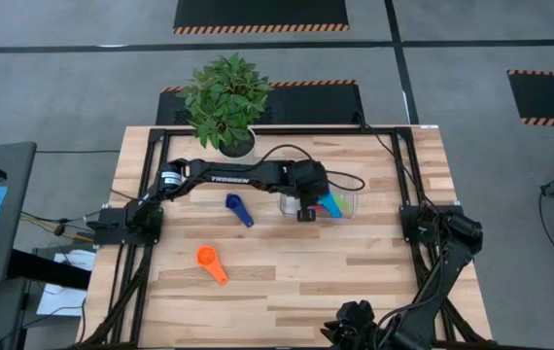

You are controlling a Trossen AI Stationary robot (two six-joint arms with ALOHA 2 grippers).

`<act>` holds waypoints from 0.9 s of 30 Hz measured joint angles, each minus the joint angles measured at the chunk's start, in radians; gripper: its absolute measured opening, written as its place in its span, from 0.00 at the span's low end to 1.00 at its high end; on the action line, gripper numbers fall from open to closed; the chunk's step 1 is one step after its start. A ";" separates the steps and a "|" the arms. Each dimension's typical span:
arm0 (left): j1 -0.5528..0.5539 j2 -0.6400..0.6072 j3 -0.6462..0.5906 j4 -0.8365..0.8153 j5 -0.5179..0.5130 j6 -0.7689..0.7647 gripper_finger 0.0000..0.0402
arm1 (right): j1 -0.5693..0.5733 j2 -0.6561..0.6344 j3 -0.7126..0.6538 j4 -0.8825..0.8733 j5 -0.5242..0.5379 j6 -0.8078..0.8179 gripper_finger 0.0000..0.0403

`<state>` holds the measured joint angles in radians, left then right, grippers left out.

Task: Nest measuring cups in basket
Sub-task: Stack the light blue measuring cup on top of the green measuring cup in the transparent bin

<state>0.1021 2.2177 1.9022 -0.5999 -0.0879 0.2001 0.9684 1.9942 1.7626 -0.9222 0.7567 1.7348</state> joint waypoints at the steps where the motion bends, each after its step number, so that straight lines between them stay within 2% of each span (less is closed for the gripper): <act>1: -0.001 0.000 0.002 0.015 -0.005 0.012 0.20 | 0.000 0.000 0.000 0.000 0.000 0.000 0.27; 5: -0.001 0.012 0.004 0.035 -0.029 0.056 0.20 | 0.001 0.000 0.000 0.004 -0.001 0.018 0.27; 10: 0.002 0.056 0.003 0.026 -0.029 0.057 0.20 | 0.008 0.000 0.000 0.018 -0.003 0.026 0.27; 16: -0.001 0.051 0.002 -0.005 -0.030 0.041 0.20 | 0.013 0.000 0.000 0.021 -0.003 0.027 0.27; 24: 0.005 0.023 0.006 -0.233 -0.034 0.019 0.20 | 0.013 0.000 0.000 0.018 -0.029 0.022 0.27; 27: 0.006 0.025 0.006 -0.227 -0.035 -0.001 0.20 | 0.013 0.000 0.000 0.016 -0.030 0.018 0.27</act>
<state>0.1084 2.2429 1.9079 -0.8267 -0.1229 0.1995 0.9813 1.9942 1.7630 -0.9066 0.7267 1.7527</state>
